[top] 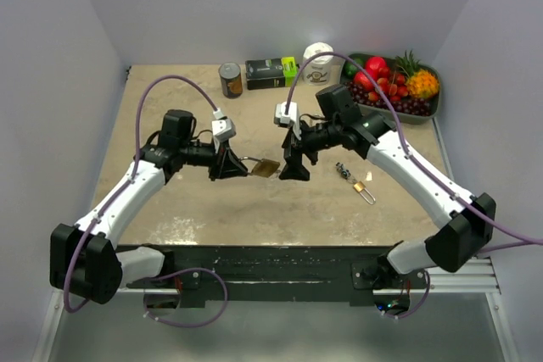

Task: Lock with the key
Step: Lock the lock.

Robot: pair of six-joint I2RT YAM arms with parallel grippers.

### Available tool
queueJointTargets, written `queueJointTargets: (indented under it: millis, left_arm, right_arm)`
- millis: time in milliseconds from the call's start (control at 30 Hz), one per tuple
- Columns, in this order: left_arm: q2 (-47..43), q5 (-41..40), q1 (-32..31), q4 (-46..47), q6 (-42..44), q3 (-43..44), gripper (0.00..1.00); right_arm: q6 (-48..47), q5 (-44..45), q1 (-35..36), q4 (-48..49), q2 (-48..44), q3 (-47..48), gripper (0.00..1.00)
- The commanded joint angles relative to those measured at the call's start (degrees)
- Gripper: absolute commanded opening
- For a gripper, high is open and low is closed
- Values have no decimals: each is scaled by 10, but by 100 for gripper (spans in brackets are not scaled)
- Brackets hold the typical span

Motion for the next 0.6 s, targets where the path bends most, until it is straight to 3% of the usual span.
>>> queueJointTargets:
  millis: [0, 133, 367, 567]
  left_arm:
    - [-34, 56, 16, 47, -32, 48, 0]
    - [-59, 59, 23, 76, -71, 50, 0]
    - [-83, 63, 30, 116, -130, 64, 0]
    - [-92, 78, 30, 101, -138, 92, 0]
  right_arm:
    - [90, 33, -5, 142, -63, -1, 99]
    - [119, 30, -5, 202, -102, -41, 99]
    - [70, -24, -4, 132, -74, -22, 99]
    - [62, -45, -5, 187, -100, -63, 99]
